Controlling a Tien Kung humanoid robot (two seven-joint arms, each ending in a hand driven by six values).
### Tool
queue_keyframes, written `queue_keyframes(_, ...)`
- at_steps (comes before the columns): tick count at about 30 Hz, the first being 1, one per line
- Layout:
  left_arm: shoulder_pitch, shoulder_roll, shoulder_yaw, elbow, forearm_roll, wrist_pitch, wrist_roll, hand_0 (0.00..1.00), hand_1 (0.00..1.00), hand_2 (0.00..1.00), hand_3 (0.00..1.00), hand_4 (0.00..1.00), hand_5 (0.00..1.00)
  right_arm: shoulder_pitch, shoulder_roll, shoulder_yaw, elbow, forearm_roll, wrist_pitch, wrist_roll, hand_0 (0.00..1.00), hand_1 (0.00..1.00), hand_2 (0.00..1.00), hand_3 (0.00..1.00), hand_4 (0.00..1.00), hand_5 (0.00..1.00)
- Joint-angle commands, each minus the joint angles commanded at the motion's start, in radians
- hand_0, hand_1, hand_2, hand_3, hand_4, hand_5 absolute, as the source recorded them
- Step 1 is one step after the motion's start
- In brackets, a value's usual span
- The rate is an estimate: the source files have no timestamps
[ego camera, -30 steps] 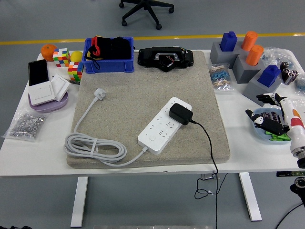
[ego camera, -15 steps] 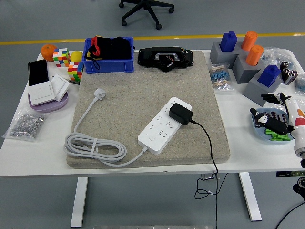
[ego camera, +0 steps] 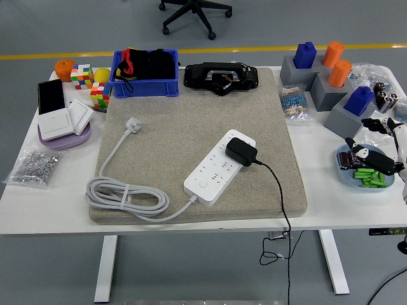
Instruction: Press the white button,pick up the black plug,place it near the board,insert it into the board
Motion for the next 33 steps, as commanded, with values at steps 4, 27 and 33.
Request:
queue_keyframes(4, 0.007, -0.002, -0.006, 0.0, -0.001, 0.002, 0.001, 0.686, 0.676, 0.657, 0.685, 0.563, 0.199, -0.002, 0.003, 0.016, -0.006, -0.001, 0.005, -0.003, 0.754, 0.675, 0.644, 0.637, 0.882, 0.344)
queue_keyframes(27, 0.016, -0.001, -0.021, 0.0, 0.009, 0.006, 0.0, 0.685, 0.677, 0.657, 0.685, 0.563, 0.198, 0.004, 0.01, 0.087, -0.003, -0.007, 0.007, -0.004, 0.75, 0.674, 0.646, 0.637, 0.879, 0.342)
queue_keyframes(33, 0.013, -0.001, -0.016, 0.0, 0.002, 0.006, -0.001, 0.685, 0.676, 0.657, 0.685, 0.563, 0.198, 0.005, 0.011, 0.093, 0.001, -0.008, 0.006, -0.004, 0.749, 0.673, 0.645, 0.638, 0.879, 0.341)
